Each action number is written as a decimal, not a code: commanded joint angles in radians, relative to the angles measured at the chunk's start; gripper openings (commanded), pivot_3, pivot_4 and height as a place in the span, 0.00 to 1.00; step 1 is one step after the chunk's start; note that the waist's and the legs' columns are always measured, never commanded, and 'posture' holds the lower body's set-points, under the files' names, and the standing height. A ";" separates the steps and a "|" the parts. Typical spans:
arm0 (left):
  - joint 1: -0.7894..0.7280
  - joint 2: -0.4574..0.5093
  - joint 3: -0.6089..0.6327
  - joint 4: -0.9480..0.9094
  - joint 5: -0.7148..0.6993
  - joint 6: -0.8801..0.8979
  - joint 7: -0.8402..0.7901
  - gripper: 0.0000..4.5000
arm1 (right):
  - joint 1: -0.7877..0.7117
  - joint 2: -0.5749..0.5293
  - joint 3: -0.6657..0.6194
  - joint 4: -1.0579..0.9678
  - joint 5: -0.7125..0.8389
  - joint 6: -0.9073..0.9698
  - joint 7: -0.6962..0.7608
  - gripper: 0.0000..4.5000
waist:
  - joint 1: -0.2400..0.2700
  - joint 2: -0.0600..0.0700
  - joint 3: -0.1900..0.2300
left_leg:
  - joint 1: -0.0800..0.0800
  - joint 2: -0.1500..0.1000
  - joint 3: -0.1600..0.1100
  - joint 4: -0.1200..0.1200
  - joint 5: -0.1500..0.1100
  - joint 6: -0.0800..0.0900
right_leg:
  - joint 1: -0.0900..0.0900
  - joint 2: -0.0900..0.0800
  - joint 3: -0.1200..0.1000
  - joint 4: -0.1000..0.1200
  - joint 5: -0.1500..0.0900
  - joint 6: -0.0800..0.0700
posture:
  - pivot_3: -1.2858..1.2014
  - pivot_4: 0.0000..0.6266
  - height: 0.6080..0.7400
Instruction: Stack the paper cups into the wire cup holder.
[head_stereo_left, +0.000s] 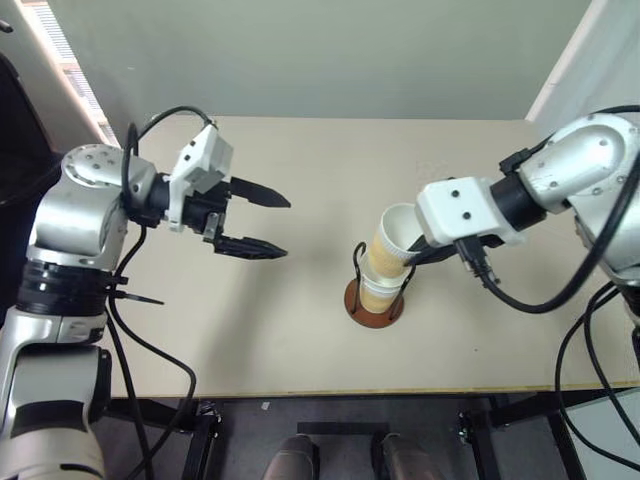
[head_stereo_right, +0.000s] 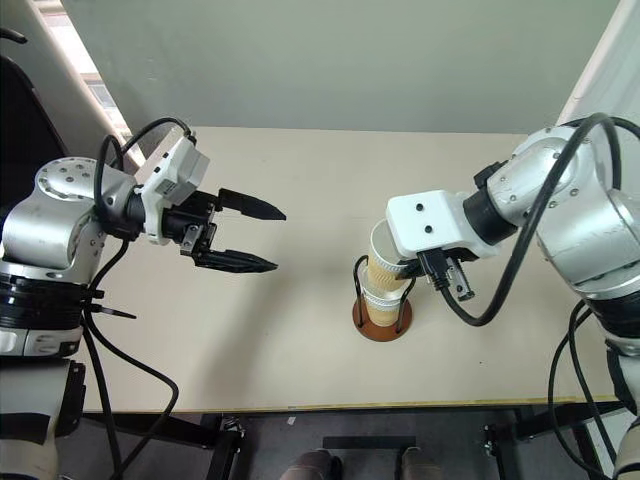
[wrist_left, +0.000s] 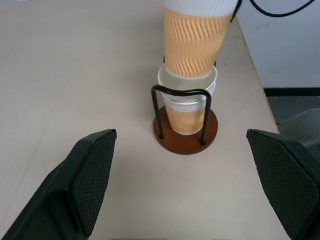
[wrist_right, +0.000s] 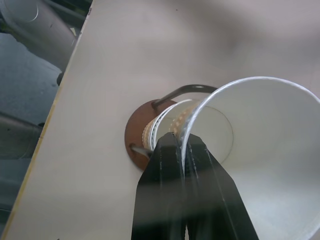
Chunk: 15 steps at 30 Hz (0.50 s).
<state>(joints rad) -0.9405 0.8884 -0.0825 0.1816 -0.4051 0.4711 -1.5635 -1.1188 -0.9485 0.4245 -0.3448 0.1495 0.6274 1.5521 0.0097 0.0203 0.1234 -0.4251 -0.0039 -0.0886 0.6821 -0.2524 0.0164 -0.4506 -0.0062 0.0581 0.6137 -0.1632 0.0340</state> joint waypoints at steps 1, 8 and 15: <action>-0.032 0.016 0.014 -0.001 0.004 -0.019 -0.015 1.00 | -0.022 0.014 0.025 0.027 -0.042 -0.045 0.007 0.00 | -0.001 0.000 0.000 | 0.000 0.000 0.000 0.000 0.000 0.000 | 0.000 0.000 0.000 0.000 0.000 0.000 | 0.52 0.24 1.00; -0.035 0.014 0.012 0.005 0.015 -0.032 -0.020 1.00 | -0.040 0.047 0.053 0.041 -0.072 -0.056 0.033 0.04 | -0.002 0.000 0.000 | 0.000 0.000 0.000 -0.001 0.000 0.000 | -0.001 0.000 0.000 0.000 0.000 -0.001 | 0.52 0.24 1.00; -0.037 0.016 0.013 0.017 0.021 -0.043 -0.022 1.00 | -0.069 0.091 0.042 0.055 -0.073 -0.026 0.022 0.52 | -0.003 0.000 0.000 | 0.000 0.000 -0.001 -0.001 0.000 0.000 | -0.001 0.000 0.000 0.000 -0.001 -0.002 | 0.52 0.24 1.00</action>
<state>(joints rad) -0.9460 0.8883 -0.0854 0.1993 -0.3842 0.4416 -1.5669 -1.1593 -0.8624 0.4874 -0.2824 0.0805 0.5945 1.5800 0.0063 0.0203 0.1234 -0.4257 -0.0039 -0.0893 0.6812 -0.2523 0.0161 -0.4516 -0.0061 0.0577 0.6135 -0.1638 0.0324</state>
